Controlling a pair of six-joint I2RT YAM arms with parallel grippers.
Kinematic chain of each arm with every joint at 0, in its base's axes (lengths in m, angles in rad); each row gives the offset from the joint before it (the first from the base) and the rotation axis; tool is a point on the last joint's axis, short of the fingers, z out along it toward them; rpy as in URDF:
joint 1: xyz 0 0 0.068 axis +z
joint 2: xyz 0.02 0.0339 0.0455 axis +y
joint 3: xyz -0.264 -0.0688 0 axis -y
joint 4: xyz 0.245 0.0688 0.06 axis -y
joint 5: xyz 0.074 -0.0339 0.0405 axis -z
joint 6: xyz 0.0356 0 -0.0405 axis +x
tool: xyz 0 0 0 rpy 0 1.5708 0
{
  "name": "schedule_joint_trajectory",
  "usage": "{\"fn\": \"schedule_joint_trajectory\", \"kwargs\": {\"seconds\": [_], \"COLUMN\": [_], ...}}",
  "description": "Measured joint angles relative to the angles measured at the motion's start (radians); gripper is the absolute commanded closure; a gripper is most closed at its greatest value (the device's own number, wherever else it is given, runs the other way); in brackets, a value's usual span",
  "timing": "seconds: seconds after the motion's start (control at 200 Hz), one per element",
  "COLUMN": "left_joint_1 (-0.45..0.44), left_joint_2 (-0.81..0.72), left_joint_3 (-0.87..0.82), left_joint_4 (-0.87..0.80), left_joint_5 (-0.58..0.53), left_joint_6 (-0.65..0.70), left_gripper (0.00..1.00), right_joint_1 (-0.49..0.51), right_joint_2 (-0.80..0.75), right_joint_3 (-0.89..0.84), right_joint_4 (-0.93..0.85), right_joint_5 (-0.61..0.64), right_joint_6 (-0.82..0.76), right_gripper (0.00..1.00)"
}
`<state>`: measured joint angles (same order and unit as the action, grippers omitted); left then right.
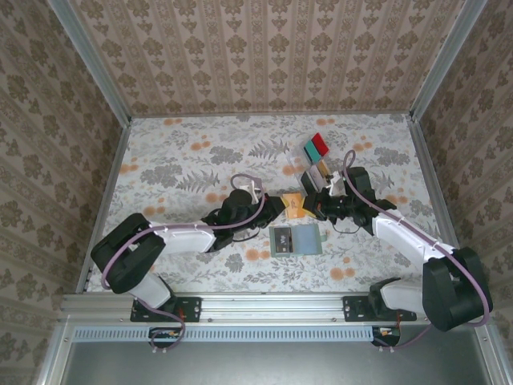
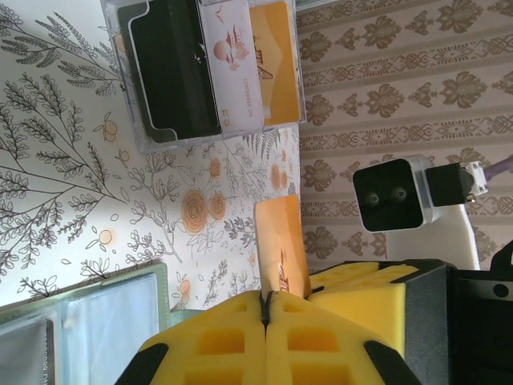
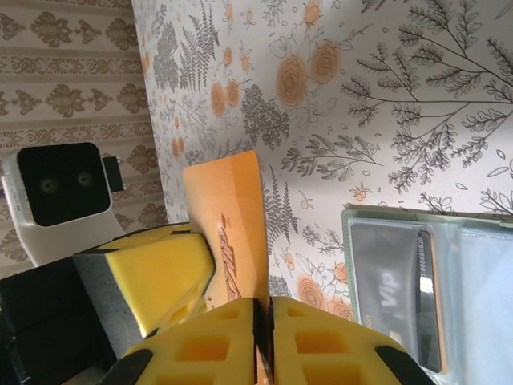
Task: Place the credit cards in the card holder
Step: Pass the credit card.
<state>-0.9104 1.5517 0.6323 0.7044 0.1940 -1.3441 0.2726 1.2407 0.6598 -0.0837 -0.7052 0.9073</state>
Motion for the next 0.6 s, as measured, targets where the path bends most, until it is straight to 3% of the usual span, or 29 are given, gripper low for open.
{"fn": "schedule_joint_trajectory", "kwargs": {"seconds": [0.24,0.6], "left_joint_1": [-0.016,-0.119], "left_joint_2": [-0.025,-0.075], "left_joint_3": [-0.002,0.029], "left_joint_4": [-0.076,-0.386], "left_joint_5": [-0.033,-0.149], "left_joint_6": [0.014,0.135], "left_gripper": [1.0,1.0], "right_joint_1": [0.0,0.019], "right_joint_2": [0.0,0.032], "right_joint_3": [0.0,-0.003], "right_joint_4": [-0.097,-0.216], "right_joint_5": [0.056,0.14], "right_joint_6": [-0.069,-0.161], "right_gripper": [0.74,0.77]}}
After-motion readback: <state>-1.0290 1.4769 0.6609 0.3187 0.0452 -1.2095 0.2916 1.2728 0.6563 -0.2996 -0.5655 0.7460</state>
